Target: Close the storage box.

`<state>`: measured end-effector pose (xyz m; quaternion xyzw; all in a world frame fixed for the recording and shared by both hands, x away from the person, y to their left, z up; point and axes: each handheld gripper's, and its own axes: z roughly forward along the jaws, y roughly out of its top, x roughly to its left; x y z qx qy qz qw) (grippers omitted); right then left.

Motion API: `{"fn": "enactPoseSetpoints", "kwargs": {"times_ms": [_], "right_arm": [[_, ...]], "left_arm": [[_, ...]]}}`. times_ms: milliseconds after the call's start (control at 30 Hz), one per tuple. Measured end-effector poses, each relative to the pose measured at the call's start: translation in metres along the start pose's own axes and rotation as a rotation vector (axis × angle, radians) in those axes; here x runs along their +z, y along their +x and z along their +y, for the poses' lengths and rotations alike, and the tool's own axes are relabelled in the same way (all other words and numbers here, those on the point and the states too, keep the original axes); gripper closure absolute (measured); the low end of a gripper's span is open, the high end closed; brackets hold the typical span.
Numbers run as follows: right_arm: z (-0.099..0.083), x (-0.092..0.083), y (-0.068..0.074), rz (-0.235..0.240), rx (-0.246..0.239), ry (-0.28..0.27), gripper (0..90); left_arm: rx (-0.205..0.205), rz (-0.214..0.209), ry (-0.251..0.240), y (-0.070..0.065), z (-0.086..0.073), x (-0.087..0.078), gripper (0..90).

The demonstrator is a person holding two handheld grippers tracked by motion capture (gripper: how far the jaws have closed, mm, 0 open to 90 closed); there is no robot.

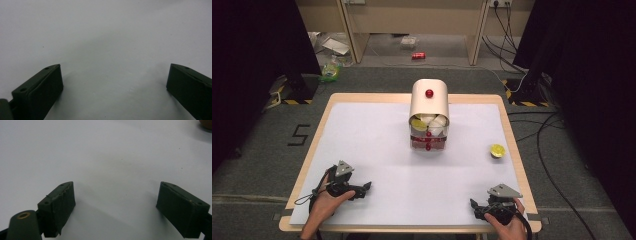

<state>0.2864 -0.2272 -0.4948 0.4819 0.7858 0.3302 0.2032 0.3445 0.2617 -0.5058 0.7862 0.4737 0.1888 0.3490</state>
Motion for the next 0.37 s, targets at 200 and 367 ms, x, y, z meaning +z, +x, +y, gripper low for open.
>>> {"fn": "enactPoseSetpoints", "kwargs": {"times_ms": [200,367], "right_arm": [[-0.0022,-0.0009,0.0001,0.002,-0.004,-0.01,15.2],[-0.0027,-0.0009,-0.0001,0.002,-0.005,-0.014,15.2]], "left_arm": [[0.0,0.0,0.0,0.0,0.0,0.0,0.0],[0.0,0.0,0.0,0.0,0.0,0.0,0.0]]}}
